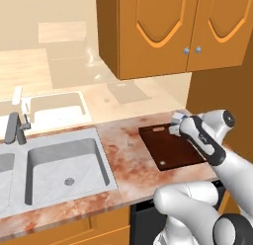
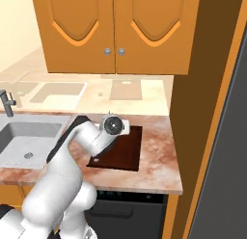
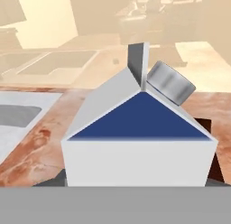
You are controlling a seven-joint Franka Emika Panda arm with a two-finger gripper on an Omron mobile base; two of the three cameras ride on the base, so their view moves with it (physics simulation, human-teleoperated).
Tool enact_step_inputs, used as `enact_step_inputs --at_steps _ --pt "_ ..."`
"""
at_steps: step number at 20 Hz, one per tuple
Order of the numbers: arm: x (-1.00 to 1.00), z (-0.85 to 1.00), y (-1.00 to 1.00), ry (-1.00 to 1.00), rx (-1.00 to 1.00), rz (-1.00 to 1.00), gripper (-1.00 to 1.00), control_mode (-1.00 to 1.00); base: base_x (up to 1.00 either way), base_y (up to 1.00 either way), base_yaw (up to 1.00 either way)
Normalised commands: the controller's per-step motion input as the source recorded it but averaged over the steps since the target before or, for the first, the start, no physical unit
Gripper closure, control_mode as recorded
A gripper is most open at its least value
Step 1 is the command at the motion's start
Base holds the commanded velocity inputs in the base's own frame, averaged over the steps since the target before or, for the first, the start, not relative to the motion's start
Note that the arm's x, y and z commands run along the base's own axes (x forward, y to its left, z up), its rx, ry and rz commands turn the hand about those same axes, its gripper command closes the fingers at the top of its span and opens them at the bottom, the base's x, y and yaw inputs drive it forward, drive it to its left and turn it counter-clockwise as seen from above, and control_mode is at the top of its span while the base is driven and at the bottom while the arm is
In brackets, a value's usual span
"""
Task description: Take out the milk from the fridge and place it on the tray on the counter. Then take the sugar cube near the tray and place it in the tray.
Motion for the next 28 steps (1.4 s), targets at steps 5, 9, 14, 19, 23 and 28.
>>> enact_step_inputs --at_steps 5,9,14,19,23,28 --pt "0.11 -0.37 -0.13 -0.07 -0.06 0.06 1.00 -1.00 0.00 0.00 0.00" --pt "0.13 -0.43 0.00 -0.15 -0.09 0.04 1.00 -1.00 0.00 0.00 0.00" --pt "0.28 -0.22 -0.07 -0.05 -0.01 0.00 1.00 -1.00 0.00 0.00 0.00" --pt "0.32 -0.19 -0.08 0.00 0.00 0.00 1.00 -1.00 0.00 0.00 0.00" --pt "0.31 -0.13 -0.14 0.00 0.00 0.00 1.00 -1.00 0.00 0.00 0.00" --pt "0.20 -0.12 -0.15 0.00 0.00 0.00 1.00 -1.00 0.00 0.00 0.00"
